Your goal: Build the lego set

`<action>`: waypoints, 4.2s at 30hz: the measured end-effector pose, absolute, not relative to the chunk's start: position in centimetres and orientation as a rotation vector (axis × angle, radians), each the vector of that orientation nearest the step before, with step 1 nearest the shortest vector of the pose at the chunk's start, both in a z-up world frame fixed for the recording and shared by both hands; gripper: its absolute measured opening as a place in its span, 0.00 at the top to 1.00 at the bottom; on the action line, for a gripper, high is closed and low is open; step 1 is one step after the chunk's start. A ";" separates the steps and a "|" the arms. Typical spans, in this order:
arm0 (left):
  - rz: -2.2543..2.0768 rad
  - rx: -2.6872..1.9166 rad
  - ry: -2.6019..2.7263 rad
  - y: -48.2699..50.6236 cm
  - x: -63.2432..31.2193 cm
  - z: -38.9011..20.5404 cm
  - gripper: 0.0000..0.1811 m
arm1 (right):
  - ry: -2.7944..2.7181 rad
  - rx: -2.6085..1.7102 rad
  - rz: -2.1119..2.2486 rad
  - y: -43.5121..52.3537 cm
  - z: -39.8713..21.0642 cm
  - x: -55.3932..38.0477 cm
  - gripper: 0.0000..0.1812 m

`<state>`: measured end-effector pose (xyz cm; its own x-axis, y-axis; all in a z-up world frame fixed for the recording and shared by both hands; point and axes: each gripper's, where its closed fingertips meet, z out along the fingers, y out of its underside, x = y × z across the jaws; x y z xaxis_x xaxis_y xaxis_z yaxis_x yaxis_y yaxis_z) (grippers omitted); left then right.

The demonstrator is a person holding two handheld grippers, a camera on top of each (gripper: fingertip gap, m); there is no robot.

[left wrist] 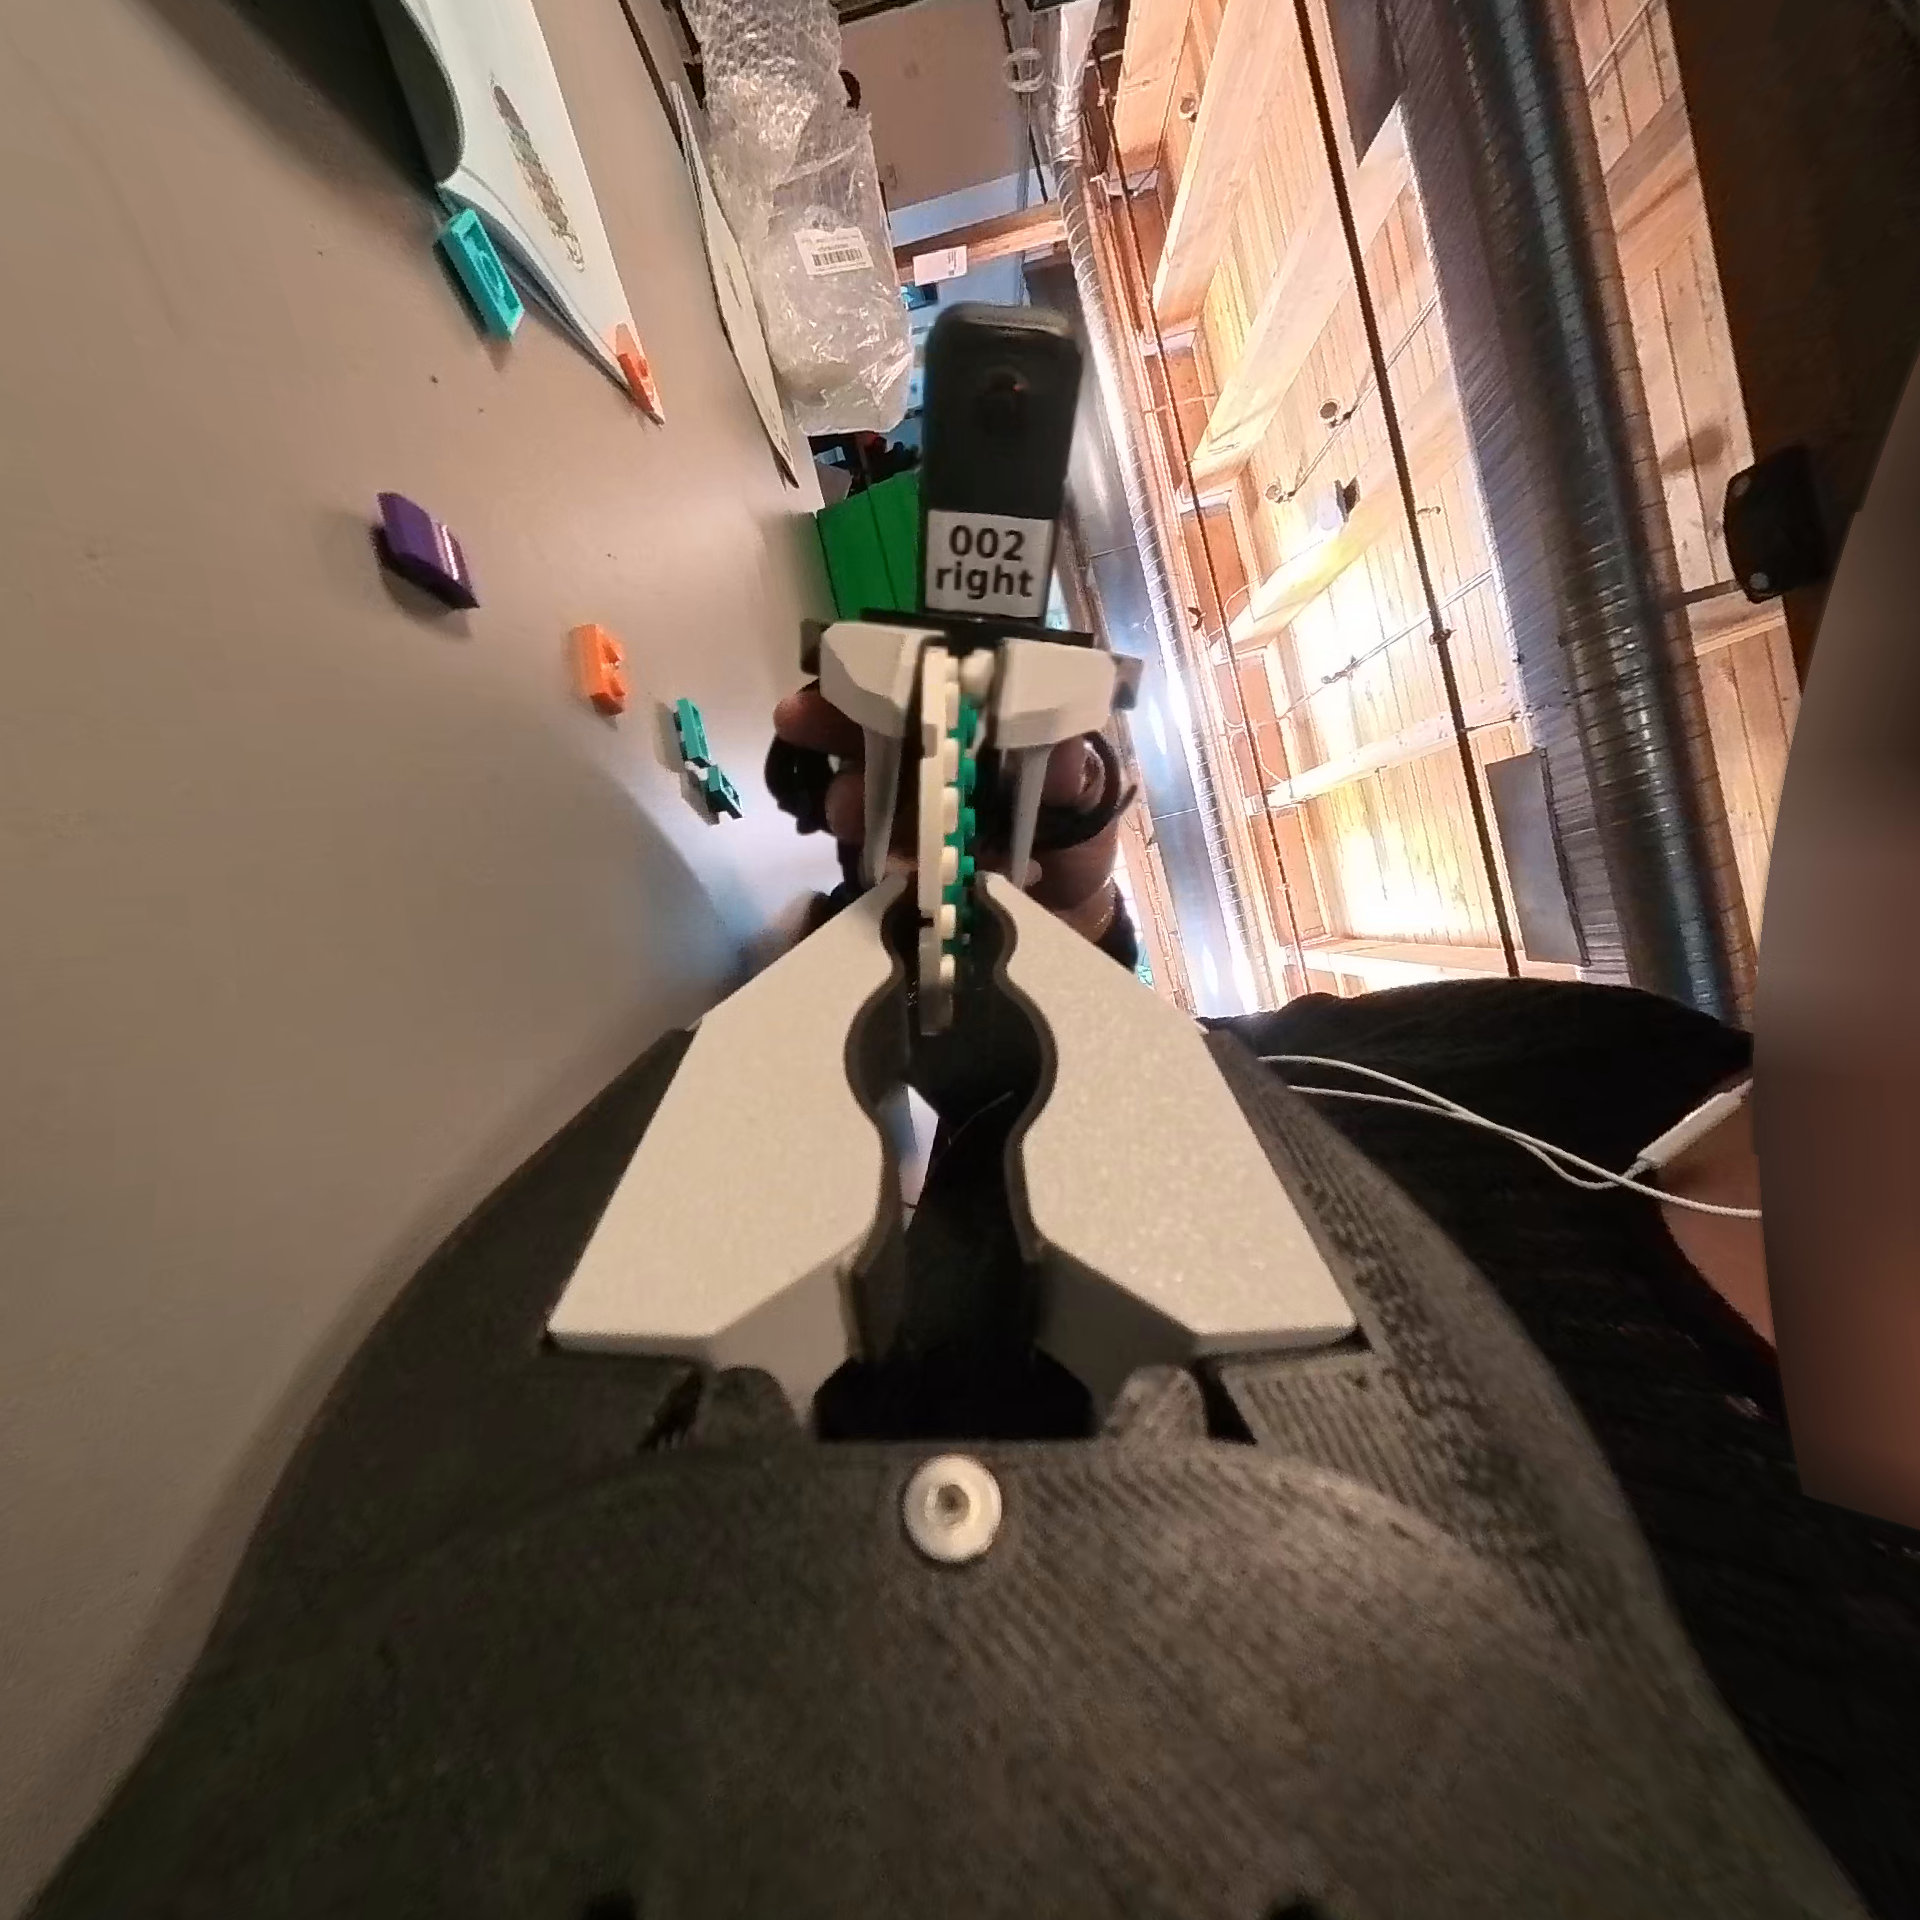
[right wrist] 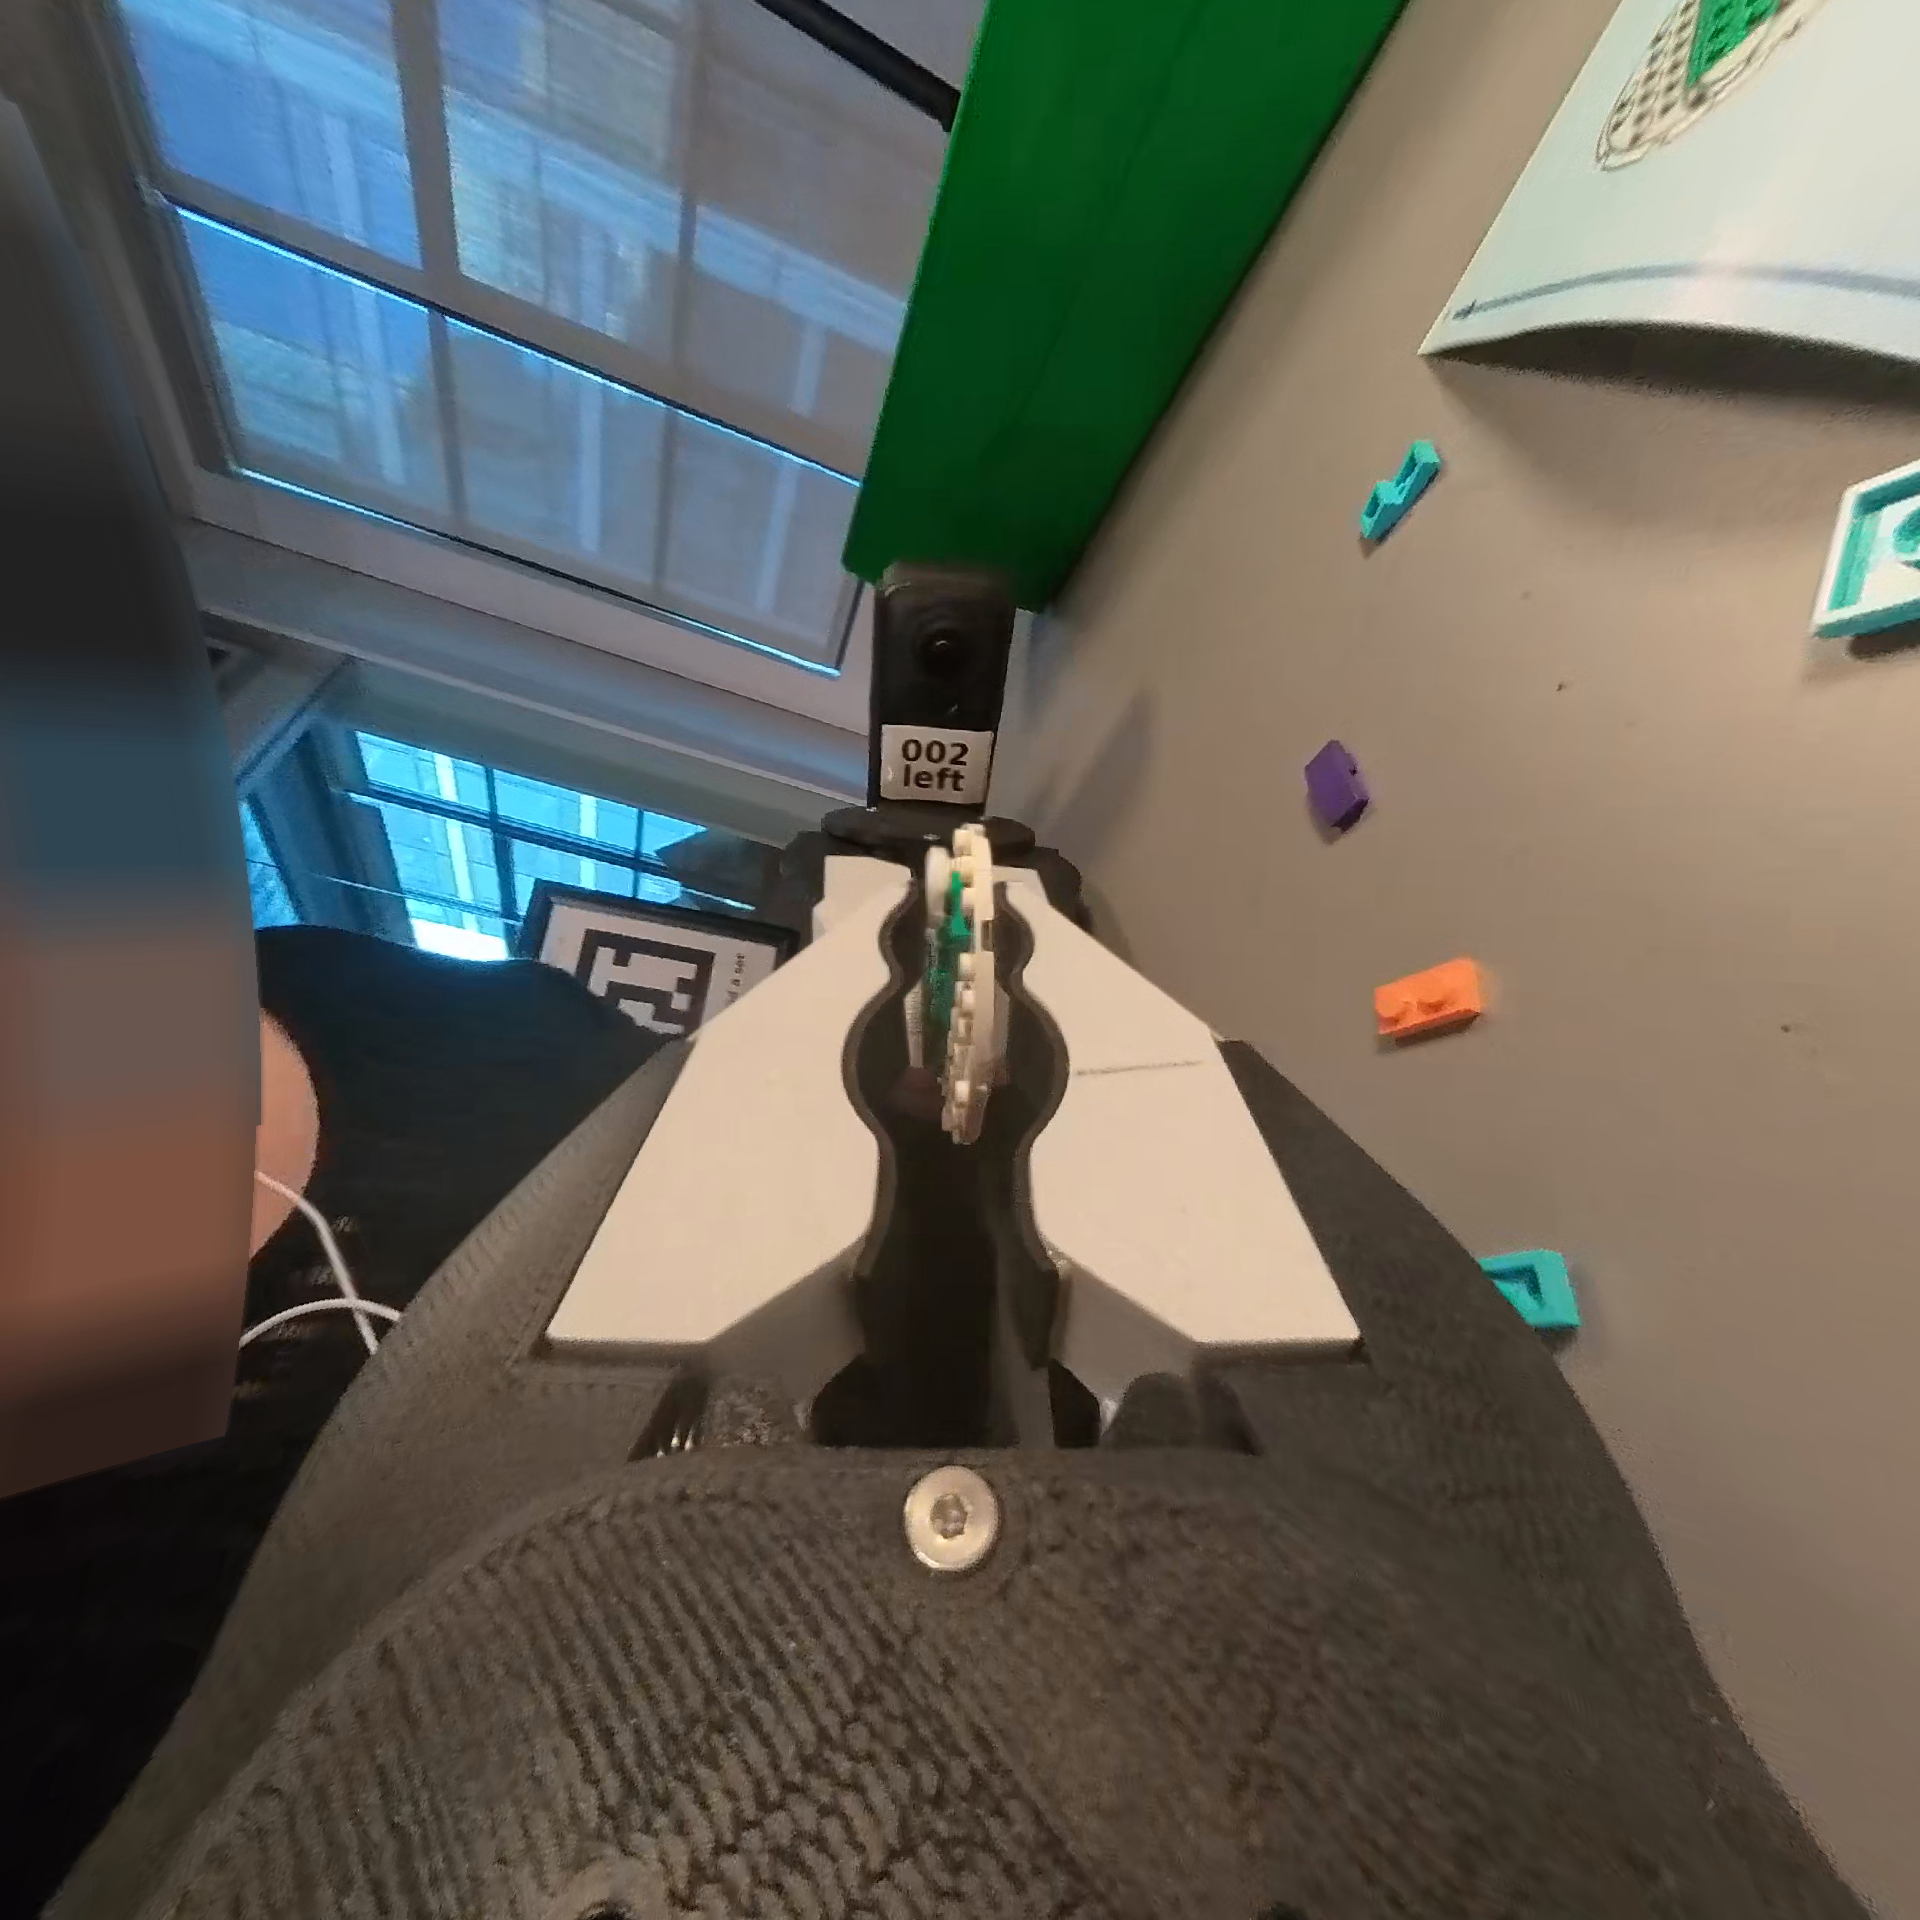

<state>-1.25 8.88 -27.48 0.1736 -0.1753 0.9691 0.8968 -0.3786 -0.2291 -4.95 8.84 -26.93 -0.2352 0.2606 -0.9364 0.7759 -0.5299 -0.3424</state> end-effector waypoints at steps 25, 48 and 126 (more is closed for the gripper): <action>-1.342 -1.547 -0.589 8.6 0.2 -27.0 0.96 | 1.361 1.503 -1.862 8.5 -26.0 -4.0 0.97; -0.998 -1.557 -0.145 7.3 2.1 -24.3 0.96 | 1.774 1.251 -2.127 6.9 -21.6 -1.3 0.98; -1.021 -1.267 -0.986 5.1 -6.6 -27.5 0.96 | 2.718 1.300 -1.409 11.3 -33.2 0.7 0.85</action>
<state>-6.55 5.13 -27.54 0.2617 -0.0500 0.9638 0.9650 0.0303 -0.2605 0.73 11.34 -33.18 -0.6799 0.7113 -0.1781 0.5557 0.3414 -0.7581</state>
